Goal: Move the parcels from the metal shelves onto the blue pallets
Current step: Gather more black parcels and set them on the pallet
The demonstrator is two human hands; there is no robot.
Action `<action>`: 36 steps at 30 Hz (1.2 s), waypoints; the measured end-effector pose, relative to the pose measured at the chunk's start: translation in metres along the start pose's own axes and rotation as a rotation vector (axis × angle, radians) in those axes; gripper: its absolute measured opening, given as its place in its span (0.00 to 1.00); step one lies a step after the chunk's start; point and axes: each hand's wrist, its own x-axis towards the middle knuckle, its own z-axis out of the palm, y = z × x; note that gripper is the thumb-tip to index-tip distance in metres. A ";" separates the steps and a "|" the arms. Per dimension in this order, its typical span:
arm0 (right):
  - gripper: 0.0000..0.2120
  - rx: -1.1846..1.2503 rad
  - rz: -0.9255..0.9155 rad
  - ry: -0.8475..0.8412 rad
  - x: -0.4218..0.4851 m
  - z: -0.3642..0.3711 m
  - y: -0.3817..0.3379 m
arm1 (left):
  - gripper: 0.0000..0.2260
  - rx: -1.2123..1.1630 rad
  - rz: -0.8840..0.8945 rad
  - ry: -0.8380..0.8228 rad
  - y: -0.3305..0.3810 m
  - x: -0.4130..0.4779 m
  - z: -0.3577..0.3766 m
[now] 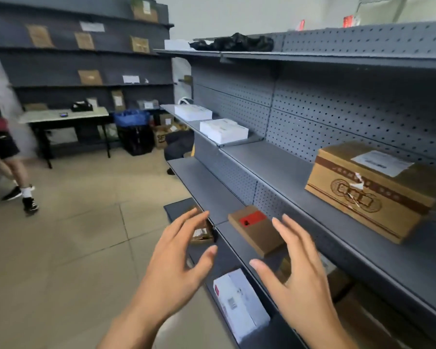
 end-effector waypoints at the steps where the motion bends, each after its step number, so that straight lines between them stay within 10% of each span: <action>1: 0.36 0.010 -0.015 -0.022 0.005 0.008 -0.003 | 0.26 -0.001 -0.017 0.006 -0.005 -0.002 -0.006; 36: 0.38 0.334 -0.309 -0.217 0.262 0.232 -0.052 | 0.24 0.115 -0.170 0.199 -0.154 0.172 -0.092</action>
